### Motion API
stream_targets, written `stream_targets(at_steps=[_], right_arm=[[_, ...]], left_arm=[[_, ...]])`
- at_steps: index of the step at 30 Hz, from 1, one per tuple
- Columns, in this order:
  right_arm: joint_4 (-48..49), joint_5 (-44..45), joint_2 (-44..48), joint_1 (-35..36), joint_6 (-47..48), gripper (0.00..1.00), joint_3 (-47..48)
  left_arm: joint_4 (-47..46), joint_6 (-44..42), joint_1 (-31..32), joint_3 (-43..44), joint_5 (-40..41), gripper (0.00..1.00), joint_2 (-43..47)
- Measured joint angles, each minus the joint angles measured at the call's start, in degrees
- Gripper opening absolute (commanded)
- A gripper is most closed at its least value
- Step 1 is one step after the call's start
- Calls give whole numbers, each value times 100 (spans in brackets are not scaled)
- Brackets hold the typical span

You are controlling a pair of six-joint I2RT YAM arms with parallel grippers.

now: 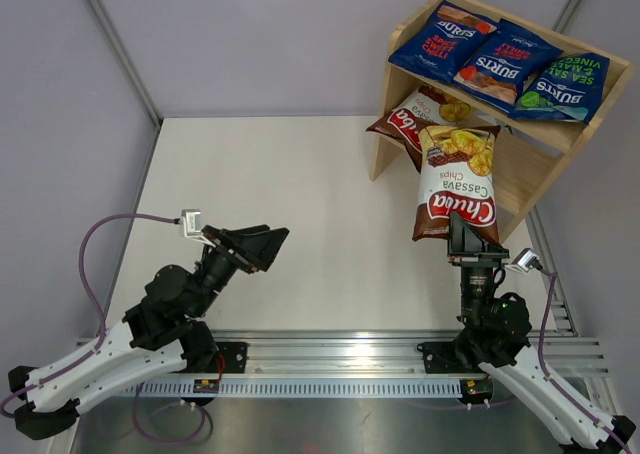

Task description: Place and organize the chips bags onto the shelf

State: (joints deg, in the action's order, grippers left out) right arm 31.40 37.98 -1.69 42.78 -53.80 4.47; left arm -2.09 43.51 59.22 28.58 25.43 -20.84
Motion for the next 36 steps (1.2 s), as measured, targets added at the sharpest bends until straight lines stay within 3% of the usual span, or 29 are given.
stream_targets(at_steps=[12,24,32,34,36], right_arm=[[4,1060,-55,0,127,18,22],[79,2430,-1088,0,103,19,356],[-1250,2986,-2050,-101,-1250,23,1259],[-1784,2931,-2334,-315,-1707,29,1561],[-2315,2730,-2653,-686,-2229,29,1921]], left_arm=[[424,-55,0,7,-485,99,-4],[525,-125,0,26,-1176,99,-363],[1141,-199,0,350,-1274,99,-352],[1325,-264,0,533,-1311,99,-404],[1449,-319,2,667,-1375,99,-413]])
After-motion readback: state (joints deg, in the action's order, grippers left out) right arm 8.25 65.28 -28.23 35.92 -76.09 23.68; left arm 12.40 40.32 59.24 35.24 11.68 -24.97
